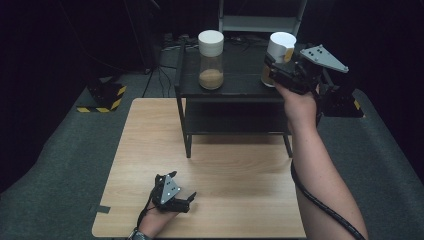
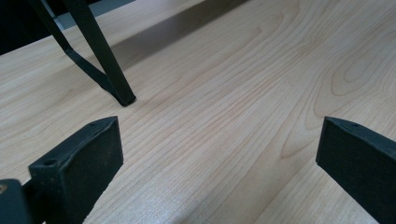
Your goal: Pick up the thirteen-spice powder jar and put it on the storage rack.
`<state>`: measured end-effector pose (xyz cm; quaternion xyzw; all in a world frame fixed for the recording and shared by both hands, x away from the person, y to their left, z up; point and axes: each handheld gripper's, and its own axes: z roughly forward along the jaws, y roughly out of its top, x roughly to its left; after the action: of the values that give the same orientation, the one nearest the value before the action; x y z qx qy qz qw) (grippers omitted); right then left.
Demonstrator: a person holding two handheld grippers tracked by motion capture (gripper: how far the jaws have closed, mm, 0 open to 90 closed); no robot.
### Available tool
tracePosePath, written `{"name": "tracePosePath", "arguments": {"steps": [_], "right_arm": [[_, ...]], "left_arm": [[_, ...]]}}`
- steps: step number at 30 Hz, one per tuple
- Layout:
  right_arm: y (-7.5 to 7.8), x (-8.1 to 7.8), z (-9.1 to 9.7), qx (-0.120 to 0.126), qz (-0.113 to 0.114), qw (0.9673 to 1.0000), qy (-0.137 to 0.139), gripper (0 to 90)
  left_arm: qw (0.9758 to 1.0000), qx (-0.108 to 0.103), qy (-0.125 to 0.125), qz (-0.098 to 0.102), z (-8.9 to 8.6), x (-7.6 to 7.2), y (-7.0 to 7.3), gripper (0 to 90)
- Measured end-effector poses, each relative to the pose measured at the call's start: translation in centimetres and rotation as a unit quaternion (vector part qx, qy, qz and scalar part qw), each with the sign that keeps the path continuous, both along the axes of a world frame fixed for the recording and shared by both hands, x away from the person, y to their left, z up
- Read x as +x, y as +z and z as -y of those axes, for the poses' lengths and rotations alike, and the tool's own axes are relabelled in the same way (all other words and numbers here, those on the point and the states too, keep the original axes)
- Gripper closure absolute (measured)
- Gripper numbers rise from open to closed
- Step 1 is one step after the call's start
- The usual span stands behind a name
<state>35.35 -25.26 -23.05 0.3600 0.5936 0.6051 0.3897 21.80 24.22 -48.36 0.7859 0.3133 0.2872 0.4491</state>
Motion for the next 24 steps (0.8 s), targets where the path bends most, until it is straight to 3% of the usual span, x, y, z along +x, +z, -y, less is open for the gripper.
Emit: {"name": "tracePosePath", "arguments": {"steps": [6,10,15,16,17,24], "right_arm": [[0.3,-0.1,-0.2,-0.003,-0.003,1.0,-0.003,28.6],[0.5,-0.1,-0.2,-0.003,-0.007,1.0,-0.001,23.7],[0.8,-0.5,-0.7,-0.001,-0.008,0.9999,-0.014,6.2],[0.8,-0.5,-0.7,-0.001,-0.008,0.9999,-0.014,6.2],[0.9,-0.7,-0.9,0.001,-0.012,0.9998,-0.017,0.0],[0.9,-1.4,-1.1,-0.005,-0.008,0.9997,-0.023,0.0]], "left_arm": [[1.0,-0.001,0.001,-0.001,0.0,0.0,0.0,0.9],[1.0,0.002,0.0,0.001,0.1,0.0,0.0,0.9],[1.0,0.002,0.001,0.001,0.1,0.0,0.0,0.9],[1.0,0.002,0.001,0.001,0.1,0.0,0.0,0.9],[1.0,0.001,0.001,0.0,0.1,0.0,0.0,0.9],[1.0,0.002,0.001,0.0,0.1,0.0,0.0,0.9]]}}
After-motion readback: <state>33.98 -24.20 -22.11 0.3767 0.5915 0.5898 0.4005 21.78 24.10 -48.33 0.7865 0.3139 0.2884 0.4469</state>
